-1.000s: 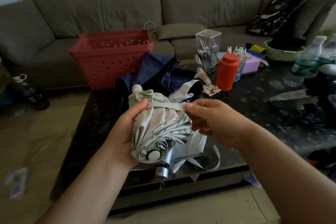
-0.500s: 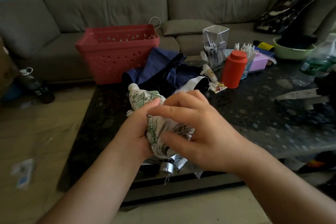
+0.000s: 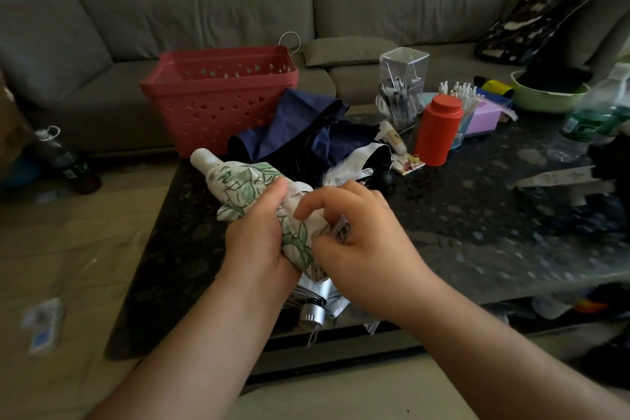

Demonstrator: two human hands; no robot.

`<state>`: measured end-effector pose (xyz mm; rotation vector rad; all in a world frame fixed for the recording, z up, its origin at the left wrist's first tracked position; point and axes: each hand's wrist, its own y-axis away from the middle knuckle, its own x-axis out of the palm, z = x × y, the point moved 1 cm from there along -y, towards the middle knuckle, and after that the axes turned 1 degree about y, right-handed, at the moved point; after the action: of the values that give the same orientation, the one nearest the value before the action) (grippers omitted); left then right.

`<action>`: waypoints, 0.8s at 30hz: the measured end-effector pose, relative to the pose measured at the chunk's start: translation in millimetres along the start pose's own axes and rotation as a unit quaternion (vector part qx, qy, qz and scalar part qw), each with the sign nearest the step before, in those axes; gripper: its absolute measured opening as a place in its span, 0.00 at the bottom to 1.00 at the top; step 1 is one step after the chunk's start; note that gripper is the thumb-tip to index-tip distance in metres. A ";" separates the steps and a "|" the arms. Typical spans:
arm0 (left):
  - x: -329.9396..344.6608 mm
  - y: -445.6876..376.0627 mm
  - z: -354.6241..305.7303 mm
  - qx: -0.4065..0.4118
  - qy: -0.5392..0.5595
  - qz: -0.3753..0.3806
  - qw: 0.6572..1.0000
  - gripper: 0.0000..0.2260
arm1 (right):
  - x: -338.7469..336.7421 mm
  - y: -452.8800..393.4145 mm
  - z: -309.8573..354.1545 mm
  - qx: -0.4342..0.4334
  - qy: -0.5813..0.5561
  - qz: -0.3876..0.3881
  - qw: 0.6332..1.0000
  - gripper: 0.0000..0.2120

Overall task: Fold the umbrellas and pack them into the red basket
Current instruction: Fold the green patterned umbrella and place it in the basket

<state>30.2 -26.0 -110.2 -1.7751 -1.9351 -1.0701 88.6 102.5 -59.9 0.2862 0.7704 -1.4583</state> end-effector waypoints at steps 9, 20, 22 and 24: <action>4.6 -0.1 -10.4 0.022 -0.010 -0.044 0.999 0.21 | 13.7 -3.5 -12.4 -0.027 -0.082 -0.108 0.990 0.07; 11.1 13.7 -23.2 -0.090 -0.052 0.034 0.994 0.21 | -4.5 -9.4 -32.5 -0.110 -0.105 -0.112 0.982 0.04; 10.4 16.4 -26.9 -0.127 -0.069 0.064 0.987 0.22 | -14.7 -15.9 -40.2 -0.042 -0.186 -0.086 0.978 0.05; 8.2 15.8 -28.8 -0.151 -0.087 0.083 0.981 0.23 | -22.9 -24.6 -48.5 0.039 -0.219 -0.079 0.972 0.05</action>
<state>36.3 -40.8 -80.3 -2.2172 -1.7511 -1.2373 52.5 146.8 -74.6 -0.0434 0.3838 -1.6293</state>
